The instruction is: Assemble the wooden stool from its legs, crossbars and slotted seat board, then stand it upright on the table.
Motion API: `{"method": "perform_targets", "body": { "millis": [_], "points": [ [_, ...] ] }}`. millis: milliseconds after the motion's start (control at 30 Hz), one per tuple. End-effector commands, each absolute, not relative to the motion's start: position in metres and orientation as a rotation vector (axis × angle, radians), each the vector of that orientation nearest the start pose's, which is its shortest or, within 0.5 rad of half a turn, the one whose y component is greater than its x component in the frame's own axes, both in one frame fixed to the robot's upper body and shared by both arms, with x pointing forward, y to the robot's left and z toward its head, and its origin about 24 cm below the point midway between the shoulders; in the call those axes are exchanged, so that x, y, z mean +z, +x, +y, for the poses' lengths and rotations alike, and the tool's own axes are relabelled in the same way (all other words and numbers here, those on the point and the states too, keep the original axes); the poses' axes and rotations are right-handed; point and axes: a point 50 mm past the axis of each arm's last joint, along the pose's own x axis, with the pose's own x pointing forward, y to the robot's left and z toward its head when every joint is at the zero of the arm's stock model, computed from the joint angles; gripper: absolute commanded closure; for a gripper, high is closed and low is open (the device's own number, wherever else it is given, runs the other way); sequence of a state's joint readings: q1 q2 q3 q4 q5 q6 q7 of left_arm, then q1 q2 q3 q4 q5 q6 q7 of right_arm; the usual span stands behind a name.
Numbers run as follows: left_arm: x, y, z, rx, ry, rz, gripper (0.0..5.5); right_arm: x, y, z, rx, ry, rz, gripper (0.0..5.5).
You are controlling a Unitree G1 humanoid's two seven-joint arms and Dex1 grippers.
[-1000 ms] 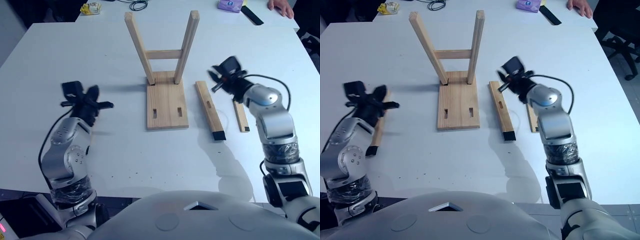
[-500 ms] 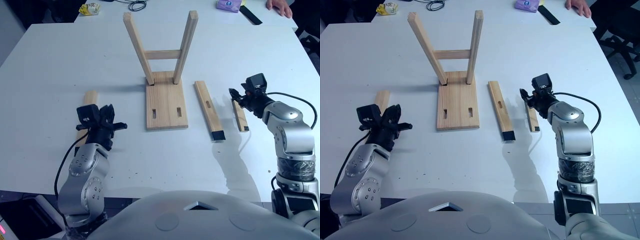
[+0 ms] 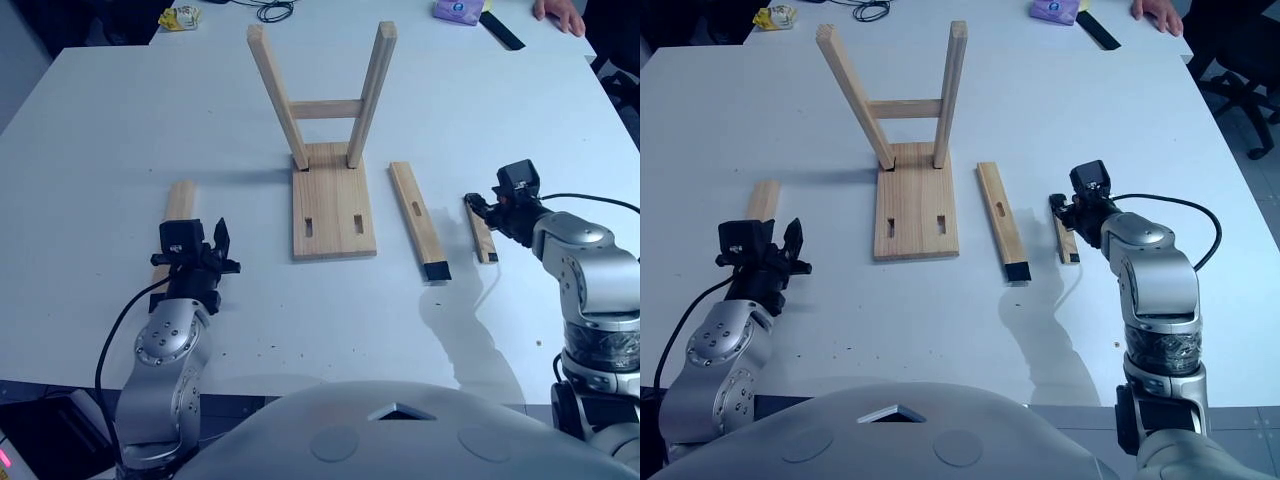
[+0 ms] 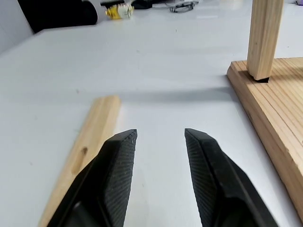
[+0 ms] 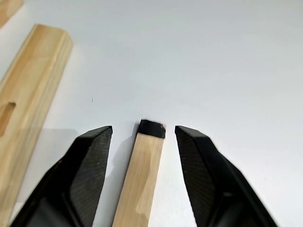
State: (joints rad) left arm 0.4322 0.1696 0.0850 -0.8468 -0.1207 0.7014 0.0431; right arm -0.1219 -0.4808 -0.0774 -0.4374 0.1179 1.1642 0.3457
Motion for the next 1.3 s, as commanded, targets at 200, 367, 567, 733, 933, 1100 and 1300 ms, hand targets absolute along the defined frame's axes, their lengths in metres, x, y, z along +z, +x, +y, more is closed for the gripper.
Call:
{"method": "perform_targets", "body": {
  "millis": [200, 367, 567, 733, 933, 1100, 1300],
  "points": [
    [0.090, 0.154, 0.193, 0.166, 0.107, 0.245, 3.61, 0.087, 0.240, -0.224, 0.178, -0.257, 0.705, 3.06],
    [0.092, 0.156, 0.194, 0.182, 0.106, 0.231, 3.61, 0.075, 0.240, -0.225, 0.160, -0.239, 0.764, 3.06],
    [0.094, 0.157, 0.194, 0.197, 0.105, 0.217, 3.61, 0.063, 0.239, -0.224, 0.169, -0.242, 0.822, 3.06],
    [0.099, 0.160, 0.191, 0.192, 0.103, 0.199, 3.61, 0.054, 0.230, -0.228, 0.159, -0.270, 0.867, 3.06],
    [0.105, 0.163, 0.191, 0.180, 0.086, 0.181, 3.61, 0.046, 0.215, -0.224, 0.169, -0.262, 0.910, 3.06],
    [0.118, 0.166, 0.197, 0.165, 0.029, 0.150, 3.61, 0.045, 0.200, -0.222, 0.114, -0.100, 0.986, 3.06],
    [0.127, 0.175, 0.206, 0.162, 0.032, 0.123, 3.58, 0.039, 0.200, -0.215, 0.076, -0.043, 0.999, 3.28]
  ]
}}
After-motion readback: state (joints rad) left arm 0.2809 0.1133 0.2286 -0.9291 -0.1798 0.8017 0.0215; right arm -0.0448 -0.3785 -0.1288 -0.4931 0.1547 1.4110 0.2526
